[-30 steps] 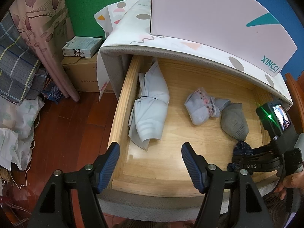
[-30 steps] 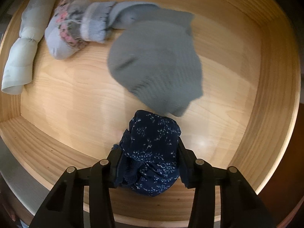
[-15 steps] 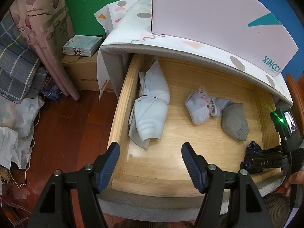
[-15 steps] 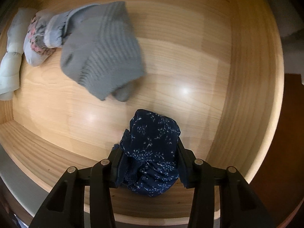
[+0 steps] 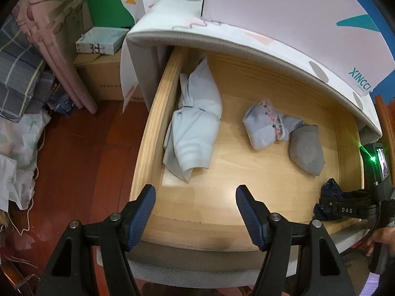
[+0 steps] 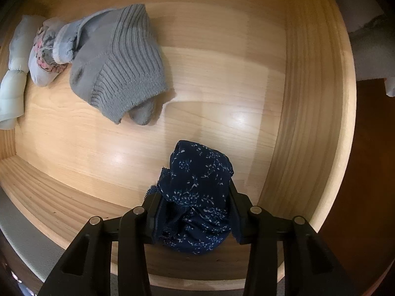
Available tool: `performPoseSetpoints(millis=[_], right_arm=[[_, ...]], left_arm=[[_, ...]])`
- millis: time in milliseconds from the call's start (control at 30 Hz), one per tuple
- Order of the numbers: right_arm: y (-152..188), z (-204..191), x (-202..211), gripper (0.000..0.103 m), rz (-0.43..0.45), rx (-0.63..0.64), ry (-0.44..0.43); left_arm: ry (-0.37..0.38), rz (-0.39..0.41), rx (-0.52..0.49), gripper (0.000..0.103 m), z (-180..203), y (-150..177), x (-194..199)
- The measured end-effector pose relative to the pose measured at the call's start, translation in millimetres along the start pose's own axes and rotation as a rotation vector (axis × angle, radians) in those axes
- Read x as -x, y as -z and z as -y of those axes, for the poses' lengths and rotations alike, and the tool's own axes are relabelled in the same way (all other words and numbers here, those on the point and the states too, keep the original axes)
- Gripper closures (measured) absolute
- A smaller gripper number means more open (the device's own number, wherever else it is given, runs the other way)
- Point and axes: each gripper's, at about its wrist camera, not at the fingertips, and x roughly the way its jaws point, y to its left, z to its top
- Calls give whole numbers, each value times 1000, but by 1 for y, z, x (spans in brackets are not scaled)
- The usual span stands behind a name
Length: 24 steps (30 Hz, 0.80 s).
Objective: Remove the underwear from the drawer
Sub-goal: 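Lower the left tool onto the white rolled sock while the right tool holds the navy underwear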
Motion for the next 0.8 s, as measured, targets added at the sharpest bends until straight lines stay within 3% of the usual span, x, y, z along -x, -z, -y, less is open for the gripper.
performPoseSetpoints(millis=[300, 600, 800], right_arm=[[5, 29, 9, 64, 5, 1, -21], [2, 35, 12, 64, 8, 6, -27], [2, 36, 12, 64, 8, 6, -28]], left_arm=[[53, -2, -38, 34, 6, -7, 2], [28, 22, -88, 33, 11, -46, -6], [-9, -14, -125, 32, 15, -65, -27]])
